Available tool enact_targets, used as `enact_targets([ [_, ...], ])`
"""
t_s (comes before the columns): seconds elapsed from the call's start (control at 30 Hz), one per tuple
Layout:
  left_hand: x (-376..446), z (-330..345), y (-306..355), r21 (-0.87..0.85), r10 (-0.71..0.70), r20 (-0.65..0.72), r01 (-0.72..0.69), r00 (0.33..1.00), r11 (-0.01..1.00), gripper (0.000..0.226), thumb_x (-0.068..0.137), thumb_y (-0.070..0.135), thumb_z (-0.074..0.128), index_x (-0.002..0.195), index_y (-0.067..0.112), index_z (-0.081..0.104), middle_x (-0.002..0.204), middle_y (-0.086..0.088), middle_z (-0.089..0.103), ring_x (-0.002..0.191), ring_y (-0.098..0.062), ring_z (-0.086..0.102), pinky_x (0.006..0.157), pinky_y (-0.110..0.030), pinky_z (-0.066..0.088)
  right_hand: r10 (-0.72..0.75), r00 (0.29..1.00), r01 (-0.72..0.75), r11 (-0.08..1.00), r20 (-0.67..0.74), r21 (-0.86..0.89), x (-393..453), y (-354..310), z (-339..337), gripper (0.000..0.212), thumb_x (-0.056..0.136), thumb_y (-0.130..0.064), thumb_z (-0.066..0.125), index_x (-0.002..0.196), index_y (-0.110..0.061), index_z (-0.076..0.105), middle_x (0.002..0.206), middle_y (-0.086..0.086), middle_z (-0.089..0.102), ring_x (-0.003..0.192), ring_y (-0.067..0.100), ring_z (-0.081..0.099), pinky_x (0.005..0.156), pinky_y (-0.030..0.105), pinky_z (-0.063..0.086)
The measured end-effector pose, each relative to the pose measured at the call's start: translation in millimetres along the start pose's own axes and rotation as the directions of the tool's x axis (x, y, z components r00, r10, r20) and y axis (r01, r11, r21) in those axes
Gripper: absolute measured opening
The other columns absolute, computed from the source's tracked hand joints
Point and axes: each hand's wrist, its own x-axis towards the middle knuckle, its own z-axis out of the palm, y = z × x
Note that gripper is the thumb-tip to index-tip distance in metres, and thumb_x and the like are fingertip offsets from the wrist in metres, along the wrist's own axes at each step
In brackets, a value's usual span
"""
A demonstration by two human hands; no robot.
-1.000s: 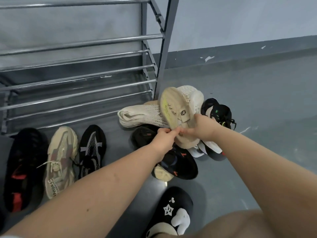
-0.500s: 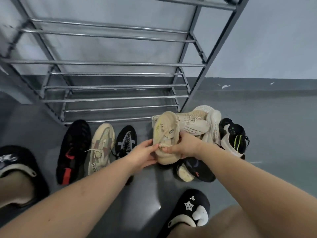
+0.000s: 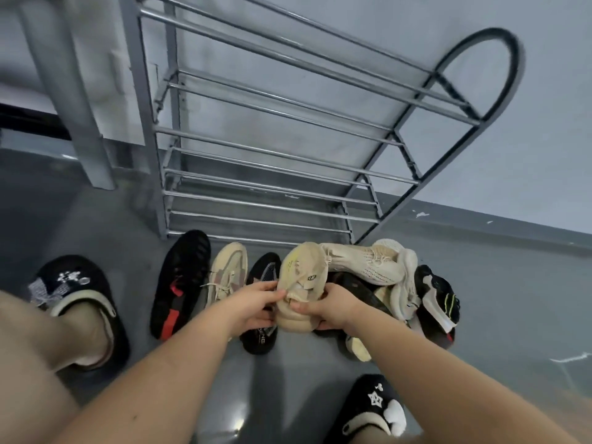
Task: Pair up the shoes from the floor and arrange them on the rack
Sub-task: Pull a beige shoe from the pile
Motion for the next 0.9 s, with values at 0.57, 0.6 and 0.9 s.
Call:
enact_targets([
  [0.57, 40.0, 19.1, -53.4, 0.062, -0.152, -0.093, 0.158, 0.984, 0.986, 0.059, 0.088, 0.010, 0.062, 0.141, 0.017, 0.037, 0.125, -0.014, 0.059, 0.101, -0.030, 0.064, 0.086, -0.038, 0.053, 0.099, 0.995, -0.097, 0.969, 0.002, 0.229, 42.7, 103.2, 6.2, 0.070, 0.067, -0.015, 0.085, 0.127, -0.004, 0.051, 0.111, 0.005, 0.067, 0.098, 0.019, 0.065, 0.078, 0.033, 0.057],
  [0.6, 44.0, 21.5, -55.9, 0.066, -0.154, -0.105, 0.162, 0.982, 0.985, 0.059, 0.088, 0.010, 0.062, 0.142, 0.016, 0.036, 0.126, -0.015, 0.058, 0.100, -0.030, 0.064, 0.086, -0.038, 0.053, 0.101, 0.995, -0.099, 0.967, 0.005, 0.234, 44.9, 107.0, 4.4, 0.069, 0.068, -0.014, 0.084, 0.127, -0.005, 0.050, 0.109, 0.003, 0.067, 0.095, 0.016, 0.065, 0.076, 0.030, 0.057],
  [0.9, 74.0, 36.1, -59.7, 0.162, -0.142, -0.186, 0.173, 0.972, 0.972, 0.054, 0.091, 0.014, 0.057, 0.142, 0.018, 0.037, 0.127, -0.010, 0.058, 0.095, -0.020, 0.061, 0.083, -0.032, 0.052, 0.153, 0.988, -0.143, 0.942, -0.011, 0.304, 66.9, 120.6, -3.2, 0.070, 0.072, -0.010, 0.081, 0.132, -0.002, 0.046, 0.113, 0.002, 0.063, 0.102, 0.015, 0.060, 0.085, 0.027, 0.052],
])
